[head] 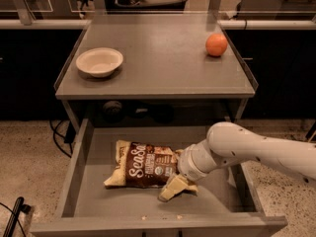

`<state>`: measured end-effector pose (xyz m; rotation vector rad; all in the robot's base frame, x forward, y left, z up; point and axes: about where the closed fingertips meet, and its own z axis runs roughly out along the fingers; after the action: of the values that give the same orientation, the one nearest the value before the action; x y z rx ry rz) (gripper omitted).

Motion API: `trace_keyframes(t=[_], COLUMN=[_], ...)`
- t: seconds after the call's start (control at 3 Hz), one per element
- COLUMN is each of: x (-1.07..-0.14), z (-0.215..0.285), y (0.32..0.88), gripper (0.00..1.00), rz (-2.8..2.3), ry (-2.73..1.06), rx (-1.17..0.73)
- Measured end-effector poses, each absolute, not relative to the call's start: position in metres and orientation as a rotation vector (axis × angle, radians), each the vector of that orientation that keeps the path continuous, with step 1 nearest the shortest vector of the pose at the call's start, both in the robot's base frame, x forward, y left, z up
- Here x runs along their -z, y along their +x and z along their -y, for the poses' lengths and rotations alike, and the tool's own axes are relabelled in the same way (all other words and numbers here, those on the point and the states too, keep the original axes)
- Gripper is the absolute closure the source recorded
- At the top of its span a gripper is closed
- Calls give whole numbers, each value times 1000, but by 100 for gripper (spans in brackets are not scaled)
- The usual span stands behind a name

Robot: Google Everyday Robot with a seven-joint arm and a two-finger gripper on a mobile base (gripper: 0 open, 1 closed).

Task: Pick brown chip bag from top drawer and place on counter

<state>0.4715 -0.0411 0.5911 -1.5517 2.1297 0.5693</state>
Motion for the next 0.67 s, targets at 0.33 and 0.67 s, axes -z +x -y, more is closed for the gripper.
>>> trace_keyframes(t=[0.33,0.67], x=[-591,-591], z=[41,41], y=[472,472], gripper=[36,57], rz=[-2130,-2130], ry=[-1552,-1552], rx=[-569,-569])
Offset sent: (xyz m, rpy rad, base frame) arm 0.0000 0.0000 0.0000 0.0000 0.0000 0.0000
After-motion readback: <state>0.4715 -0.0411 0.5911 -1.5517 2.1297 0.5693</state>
